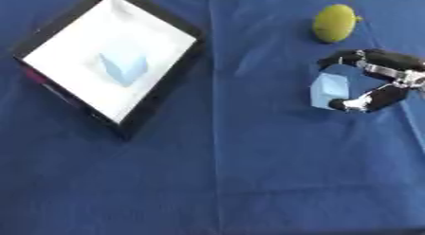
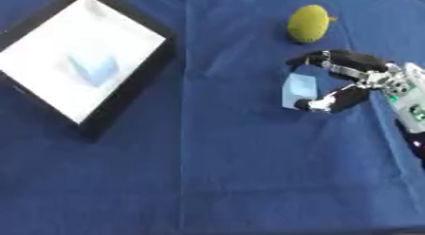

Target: Pick up objects on the table and place them in the box.

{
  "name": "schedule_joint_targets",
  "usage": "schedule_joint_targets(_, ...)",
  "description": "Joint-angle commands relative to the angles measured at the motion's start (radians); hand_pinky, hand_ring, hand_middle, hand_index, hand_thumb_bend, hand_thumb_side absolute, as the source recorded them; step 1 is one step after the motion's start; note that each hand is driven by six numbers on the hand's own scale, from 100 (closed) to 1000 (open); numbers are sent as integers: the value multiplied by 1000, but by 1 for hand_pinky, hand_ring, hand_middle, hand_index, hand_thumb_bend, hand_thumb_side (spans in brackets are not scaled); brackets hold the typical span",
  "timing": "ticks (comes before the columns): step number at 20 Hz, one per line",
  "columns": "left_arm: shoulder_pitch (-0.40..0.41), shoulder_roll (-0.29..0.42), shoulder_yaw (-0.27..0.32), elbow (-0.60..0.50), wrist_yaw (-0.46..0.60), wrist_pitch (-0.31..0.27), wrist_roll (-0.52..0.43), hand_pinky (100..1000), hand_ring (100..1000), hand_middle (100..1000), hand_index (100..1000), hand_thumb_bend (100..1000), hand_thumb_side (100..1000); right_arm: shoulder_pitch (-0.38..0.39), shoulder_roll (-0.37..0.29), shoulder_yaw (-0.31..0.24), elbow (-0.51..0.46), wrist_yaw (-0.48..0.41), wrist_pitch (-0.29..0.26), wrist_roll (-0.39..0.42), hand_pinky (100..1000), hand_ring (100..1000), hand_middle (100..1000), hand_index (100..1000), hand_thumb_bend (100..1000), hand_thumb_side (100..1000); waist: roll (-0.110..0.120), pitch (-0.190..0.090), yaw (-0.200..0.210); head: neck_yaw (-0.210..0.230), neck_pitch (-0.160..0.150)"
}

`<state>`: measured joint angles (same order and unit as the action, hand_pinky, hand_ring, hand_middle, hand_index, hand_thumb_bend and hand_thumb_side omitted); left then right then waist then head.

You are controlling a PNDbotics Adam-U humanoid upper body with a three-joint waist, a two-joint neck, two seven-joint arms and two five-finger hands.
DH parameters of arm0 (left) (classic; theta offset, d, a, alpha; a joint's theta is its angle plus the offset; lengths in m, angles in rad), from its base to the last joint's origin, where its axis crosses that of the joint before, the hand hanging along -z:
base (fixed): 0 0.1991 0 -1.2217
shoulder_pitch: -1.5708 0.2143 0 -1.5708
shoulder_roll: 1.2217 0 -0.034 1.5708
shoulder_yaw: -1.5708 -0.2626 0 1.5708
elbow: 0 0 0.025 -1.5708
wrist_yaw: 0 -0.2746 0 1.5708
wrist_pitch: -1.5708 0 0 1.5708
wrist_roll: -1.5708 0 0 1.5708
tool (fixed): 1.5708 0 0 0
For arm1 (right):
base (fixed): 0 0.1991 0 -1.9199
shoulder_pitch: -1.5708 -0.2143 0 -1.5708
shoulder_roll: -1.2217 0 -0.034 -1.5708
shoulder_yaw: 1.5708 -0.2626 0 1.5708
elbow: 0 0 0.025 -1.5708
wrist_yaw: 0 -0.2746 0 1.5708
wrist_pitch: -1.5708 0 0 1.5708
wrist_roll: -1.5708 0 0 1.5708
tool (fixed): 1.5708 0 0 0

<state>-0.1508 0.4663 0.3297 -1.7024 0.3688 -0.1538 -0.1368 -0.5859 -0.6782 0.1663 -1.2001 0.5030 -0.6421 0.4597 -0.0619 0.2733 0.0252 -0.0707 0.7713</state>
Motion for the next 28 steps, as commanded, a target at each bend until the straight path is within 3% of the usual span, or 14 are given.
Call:
schedule_joint_targets(1, -6, 22, 4, -10, -6, -3, -6, 585, 907, 777, 640, 100, 654, -18, -17, -15, 8, 21, 2, -15, 1000, 908, 795, 960, 431, 712, 10, 2, 1, -5, -1)
schedule_joint_targets(6, -5, 22, 3, -9, -8, -6, -9, 586, 908, 777, 638, 100, 654, -21, -14, -16, 29, 55, 5, -35, 1000, 893, 756, 939, 446, 715, 12, 5, 1, -7, -1)
schedule_joint_targets(13, -5, 23, 2, -7, -8, -8, -13, 588, 909, 777, 636, 100, 654, -21, -16, -10, 39, 71, 0, -47, 1000, 860, 537, 850, 427, 658, 12, 5, -2, -7, -1)
schedule_joint_targets(18, -3, 23, 1, -6, -10, -8, -15, 588, 908, 775, 633, 100, 654, -20, -13, -7, 52, 61, -1, -27, 1000, 833, 490, 798, 403, 597, 12, 5, -2, -8, -1)
schedule_joint_targets(25, -4, 22, -2, -7, -14, -6, -21, 590, 908, 774, 630, 100, 654, -24, -9, -10, 47, -11, 21, 4, 1000, 763, 425, 716, 284, 492, 10, 6, -1, -6, -1)
schedule_joint_targets(28, -4, 22, -2, -7, -14, -4, -22, 591, 909, 774, 629, 100, 654, -25, -13, -10, 35, -45, 36, 7, 1000, 707, 393, 677, 176, 447, 8, 5, 0, -6, -1)
